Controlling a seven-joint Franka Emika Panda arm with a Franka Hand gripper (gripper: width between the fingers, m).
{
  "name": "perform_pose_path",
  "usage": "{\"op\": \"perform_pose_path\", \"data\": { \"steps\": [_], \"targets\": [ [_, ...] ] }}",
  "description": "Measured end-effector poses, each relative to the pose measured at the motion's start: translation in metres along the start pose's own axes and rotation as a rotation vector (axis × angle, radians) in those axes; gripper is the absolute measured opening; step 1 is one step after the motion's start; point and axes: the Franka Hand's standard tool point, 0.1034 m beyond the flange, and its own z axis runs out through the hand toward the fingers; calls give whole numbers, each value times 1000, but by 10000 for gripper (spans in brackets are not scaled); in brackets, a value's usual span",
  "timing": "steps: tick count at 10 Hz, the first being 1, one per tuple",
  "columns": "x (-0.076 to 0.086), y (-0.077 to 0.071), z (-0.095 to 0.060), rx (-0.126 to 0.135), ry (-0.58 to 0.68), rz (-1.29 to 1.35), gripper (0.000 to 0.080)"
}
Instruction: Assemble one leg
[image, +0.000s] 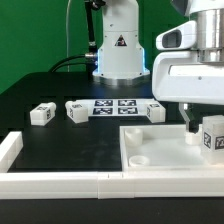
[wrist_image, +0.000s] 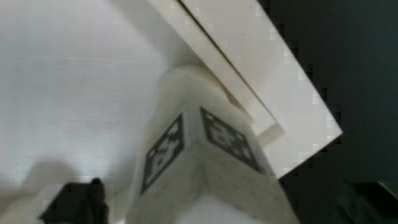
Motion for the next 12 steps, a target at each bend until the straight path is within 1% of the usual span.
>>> {"op": "perform_pose_path", "data": {
  "steps": [1, 4, 5, 6, 8, 9, 10, 12],
  "targets": [
    [1, 1, 0, -8, 4, -189, 649],
    [5, 3, -2, -39, -7, -620, 649],
    [7, 3, -2, -47, -4, -703, 649],
    [6, 4, -1, -48, -4, -683, 649],
    [6, 4, -1, -48, -4, -683, 388],
    [6, 4, -1, -48, -4, -680, 388],
    [6, 4, -1, -48, -3, -646, 292],
    [7, 4, -1, -44, -2, -597, 292]
  ]
}}
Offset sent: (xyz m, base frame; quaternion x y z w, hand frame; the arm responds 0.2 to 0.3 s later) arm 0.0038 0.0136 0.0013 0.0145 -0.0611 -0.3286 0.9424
